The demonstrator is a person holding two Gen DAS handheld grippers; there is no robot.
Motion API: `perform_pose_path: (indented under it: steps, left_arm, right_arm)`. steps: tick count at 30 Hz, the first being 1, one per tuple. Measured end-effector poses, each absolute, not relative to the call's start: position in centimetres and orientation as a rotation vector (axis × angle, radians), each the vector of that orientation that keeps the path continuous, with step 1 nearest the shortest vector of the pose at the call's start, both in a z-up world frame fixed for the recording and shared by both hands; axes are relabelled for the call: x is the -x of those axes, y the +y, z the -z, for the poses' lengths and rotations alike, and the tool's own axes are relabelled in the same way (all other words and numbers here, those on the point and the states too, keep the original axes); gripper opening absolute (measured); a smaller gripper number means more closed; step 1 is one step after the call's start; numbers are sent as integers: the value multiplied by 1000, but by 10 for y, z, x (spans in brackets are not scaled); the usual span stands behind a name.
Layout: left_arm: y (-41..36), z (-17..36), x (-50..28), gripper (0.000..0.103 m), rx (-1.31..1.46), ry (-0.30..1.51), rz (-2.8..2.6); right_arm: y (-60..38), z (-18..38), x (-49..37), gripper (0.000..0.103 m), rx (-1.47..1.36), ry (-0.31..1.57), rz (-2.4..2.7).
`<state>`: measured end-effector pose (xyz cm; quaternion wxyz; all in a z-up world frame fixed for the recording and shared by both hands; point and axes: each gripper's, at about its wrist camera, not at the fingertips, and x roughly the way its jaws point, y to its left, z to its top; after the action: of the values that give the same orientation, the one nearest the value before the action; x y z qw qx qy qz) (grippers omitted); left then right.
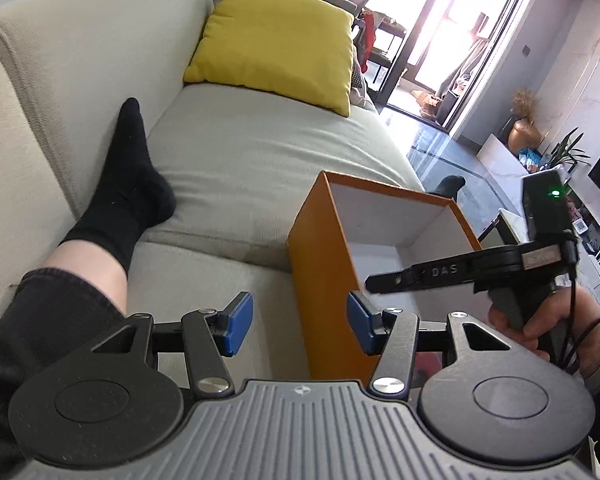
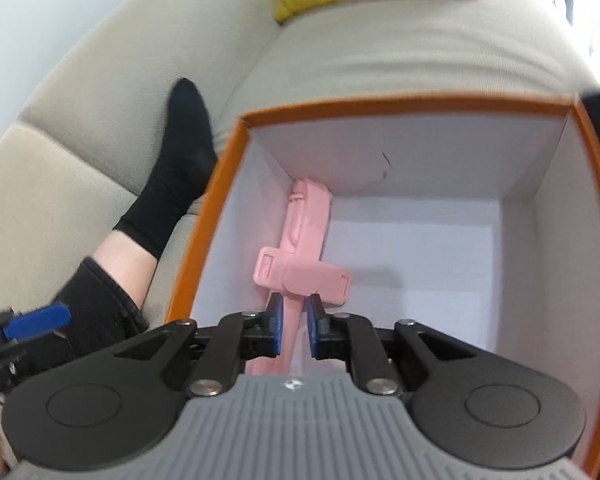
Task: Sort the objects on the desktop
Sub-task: 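Lower the pink selfie stick into the box and open the left tool, then move both tools down to the white power bank on the sofa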
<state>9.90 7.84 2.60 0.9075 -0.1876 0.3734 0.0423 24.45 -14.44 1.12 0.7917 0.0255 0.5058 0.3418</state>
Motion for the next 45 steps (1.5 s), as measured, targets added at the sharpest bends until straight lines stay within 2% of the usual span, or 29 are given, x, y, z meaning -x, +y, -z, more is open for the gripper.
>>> perform_pose_path:
  steps: [9,11,13,19,26,38,40,42,45]
  left_arm:
    - [57,-38,-49,59,286,739,-151]
    - [53,-39,-40,58,270,747,-163]
    - [48,-37,-32,55,256,760,-175]
    - [40,-28,-7,55,275,798,-204]
    - [35,-9,16,55,272,858,-225]
    - [22,20,42,55,243,973,-257]
    - [21,25,42,56,247,994,-248]
    - [19,27,43,56,230,1003,-246]
    - [15,28,43,57,205,1012,-255]
  right_arm:
    - [-171,-54,-167,42,-33,816,-809]
    - [-178,-61,-148,53,-38,776,-817]
    - [-187,-67,-131,59,-48,734,-813]
    - [-203,-73,-81,58,-44,667,-843]
    - [-204,-60,-36,58,-14,708,-967]
    - [-182,5,-28,59,100,978,-890]
    - [-174,16,-29,60,97,1018,-905]
    - [-166,27,-32,66,58,1068,-929]
    - [-153,37,-35,67,26,1121,-926]
